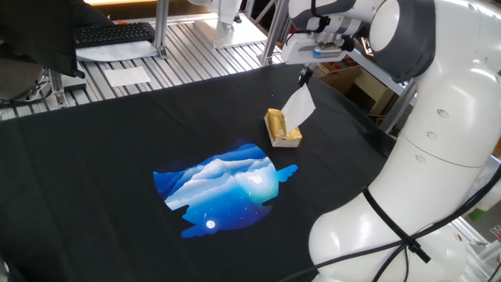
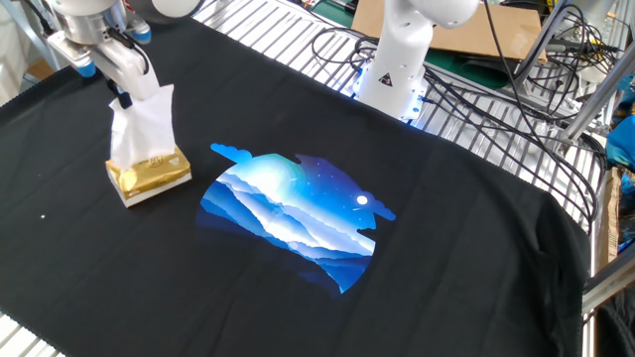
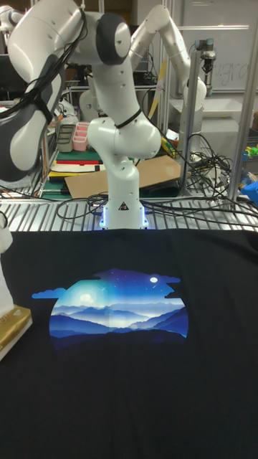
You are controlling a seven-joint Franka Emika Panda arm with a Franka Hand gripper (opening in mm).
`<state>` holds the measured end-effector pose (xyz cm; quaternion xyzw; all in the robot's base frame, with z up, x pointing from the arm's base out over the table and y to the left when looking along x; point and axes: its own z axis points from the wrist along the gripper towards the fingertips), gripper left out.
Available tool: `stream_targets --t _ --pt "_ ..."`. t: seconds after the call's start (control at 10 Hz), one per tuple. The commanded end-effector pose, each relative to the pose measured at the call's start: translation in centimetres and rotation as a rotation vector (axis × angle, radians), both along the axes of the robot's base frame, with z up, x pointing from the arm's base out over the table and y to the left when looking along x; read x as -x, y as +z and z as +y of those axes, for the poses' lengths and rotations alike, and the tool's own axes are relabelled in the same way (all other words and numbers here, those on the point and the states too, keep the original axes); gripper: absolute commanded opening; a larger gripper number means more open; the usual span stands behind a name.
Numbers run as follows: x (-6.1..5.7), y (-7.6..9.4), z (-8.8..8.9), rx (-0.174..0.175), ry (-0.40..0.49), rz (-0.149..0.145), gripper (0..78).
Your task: Pull out a napkin
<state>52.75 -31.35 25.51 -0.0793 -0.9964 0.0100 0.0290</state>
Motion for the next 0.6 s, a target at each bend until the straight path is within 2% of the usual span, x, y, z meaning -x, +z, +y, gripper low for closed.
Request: stream_targets --t 0.1,0.6 --pt "0.3 0.8 0.0 -0.002 -0.005 -0.003 2.5" --pt "1.0 2.1 1.1 -0.001 -0.028 -0.002 2.5"
